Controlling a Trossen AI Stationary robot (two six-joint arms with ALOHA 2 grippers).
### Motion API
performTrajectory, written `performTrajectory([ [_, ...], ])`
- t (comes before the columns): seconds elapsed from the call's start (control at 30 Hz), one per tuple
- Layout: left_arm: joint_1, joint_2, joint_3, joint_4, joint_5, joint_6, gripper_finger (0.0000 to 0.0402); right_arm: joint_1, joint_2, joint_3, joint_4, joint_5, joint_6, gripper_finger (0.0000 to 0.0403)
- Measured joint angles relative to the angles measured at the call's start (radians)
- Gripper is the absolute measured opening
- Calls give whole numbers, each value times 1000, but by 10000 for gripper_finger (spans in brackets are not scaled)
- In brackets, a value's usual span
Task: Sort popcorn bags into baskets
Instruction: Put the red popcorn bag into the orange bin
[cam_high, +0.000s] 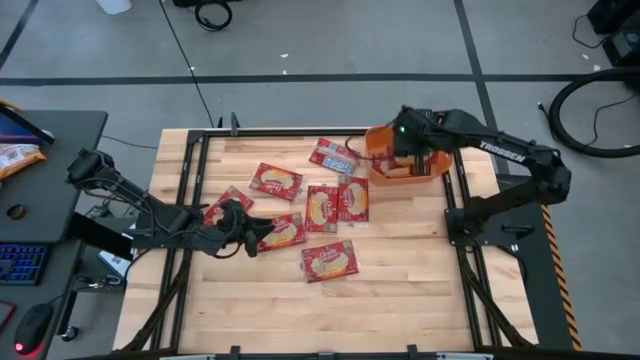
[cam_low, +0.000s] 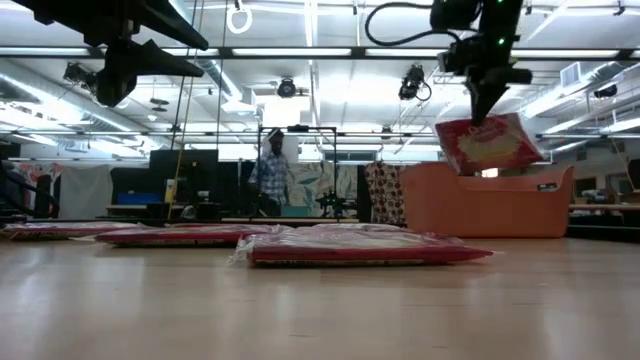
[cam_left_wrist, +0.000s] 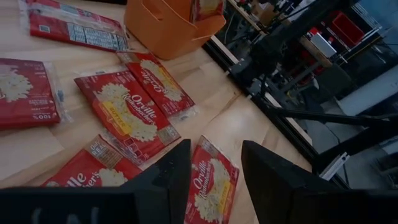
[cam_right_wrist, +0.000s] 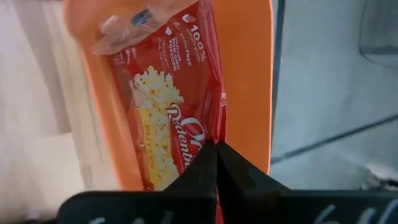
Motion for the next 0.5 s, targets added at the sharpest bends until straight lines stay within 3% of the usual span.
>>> performTrajectory([
  [0.23,21,0,0,0,0,0,146,-135,113,0,83,-138,-134,7],
  [0.5,25,0,0,-5,1,30,146,-200,288,0,101,-219,-87,48],
])
